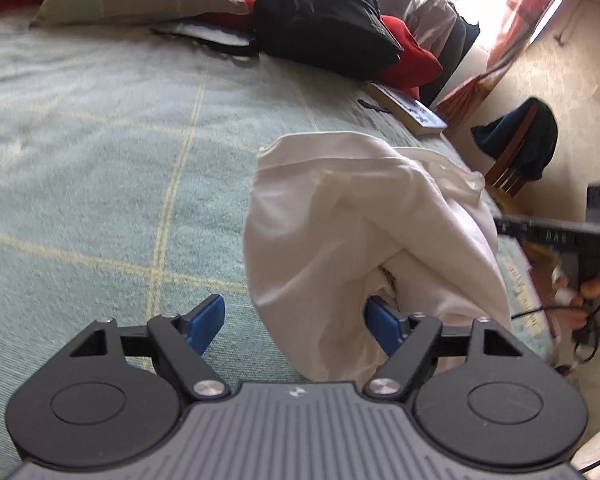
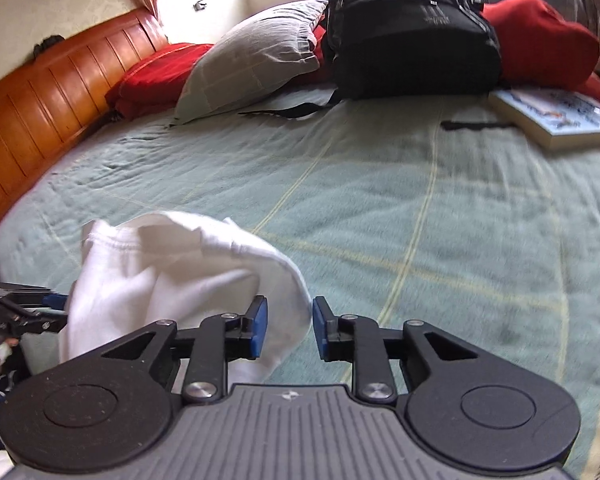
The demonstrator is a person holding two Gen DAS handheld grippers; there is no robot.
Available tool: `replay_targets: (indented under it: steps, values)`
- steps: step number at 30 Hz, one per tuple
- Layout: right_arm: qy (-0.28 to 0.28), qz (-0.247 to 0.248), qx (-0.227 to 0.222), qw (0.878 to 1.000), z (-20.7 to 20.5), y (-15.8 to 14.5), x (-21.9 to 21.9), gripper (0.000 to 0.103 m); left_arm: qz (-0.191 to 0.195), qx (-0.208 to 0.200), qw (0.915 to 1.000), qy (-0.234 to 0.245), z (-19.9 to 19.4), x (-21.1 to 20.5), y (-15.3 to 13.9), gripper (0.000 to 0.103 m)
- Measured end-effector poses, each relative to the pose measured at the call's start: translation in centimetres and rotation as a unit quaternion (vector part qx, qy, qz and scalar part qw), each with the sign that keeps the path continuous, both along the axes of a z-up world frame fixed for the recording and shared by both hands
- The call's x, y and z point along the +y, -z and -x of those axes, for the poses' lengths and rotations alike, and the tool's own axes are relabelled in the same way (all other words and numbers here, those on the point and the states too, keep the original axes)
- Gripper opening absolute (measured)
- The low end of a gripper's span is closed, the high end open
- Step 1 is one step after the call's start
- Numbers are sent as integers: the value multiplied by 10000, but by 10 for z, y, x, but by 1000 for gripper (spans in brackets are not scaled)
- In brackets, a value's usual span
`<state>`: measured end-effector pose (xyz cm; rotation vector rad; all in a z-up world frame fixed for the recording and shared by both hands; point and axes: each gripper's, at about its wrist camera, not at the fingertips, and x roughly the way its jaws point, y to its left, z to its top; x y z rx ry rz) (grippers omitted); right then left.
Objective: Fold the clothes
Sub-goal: 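Grasp the T-shirt with the left gripper while the right gripper holds it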
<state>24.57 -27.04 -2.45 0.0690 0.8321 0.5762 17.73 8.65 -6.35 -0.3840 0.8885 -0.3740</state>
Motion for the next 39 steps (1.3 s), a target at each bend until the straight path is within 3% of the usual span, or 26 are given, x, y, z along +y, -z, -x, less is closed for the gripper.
replay_targets:
  steps: [3,7,10,13,16,17,19,20,21,29,39]
  values:
    - [-59,-283,116,9995,6,5,-7,37,387,112,9992,-73,-5,6,11,69]
    - [-139,-660,270,9974,15,12,-15,50,749,59,9971,-114,-3,9,16,50]
    - [-190,-792,308,9962,19,13,-18,68,731,-77,9971,-176,1,9,14,32]
    - [-224,-621,189,9976,18,9,-12,71,570,-152,9977,-322,1,9,10,17]
    - [-258,-450,70,9986,17,5,-7,71,458,-245,9982,-312,0,10,3,11]
    - [-270,-393,31,9989,17,3,-5,68,421,-275,9983,-309,0,10,1,10]
    - [-292,-279,-48,9992,17,0,-1,43,271,-348,9986,-277,-1,9,-4,6]
    - [-304,-222,-88,9993,16,-1,1,21,153,-391,9987,-271,-1,9,-7,6]
    - [-315,-165,-128,9993,16,-3,3,18,33,-440,9987,-266,-2,9,-11,5]
    - [-375,366,-485,9974,9,-16,16,10,-1007,-882,9908,-211,-36,16,-52,4]
    - [-141,1268,-1024,9865,-46,-32,26,8,-2158,-1088,9704,-2,-118,14,-87,4]
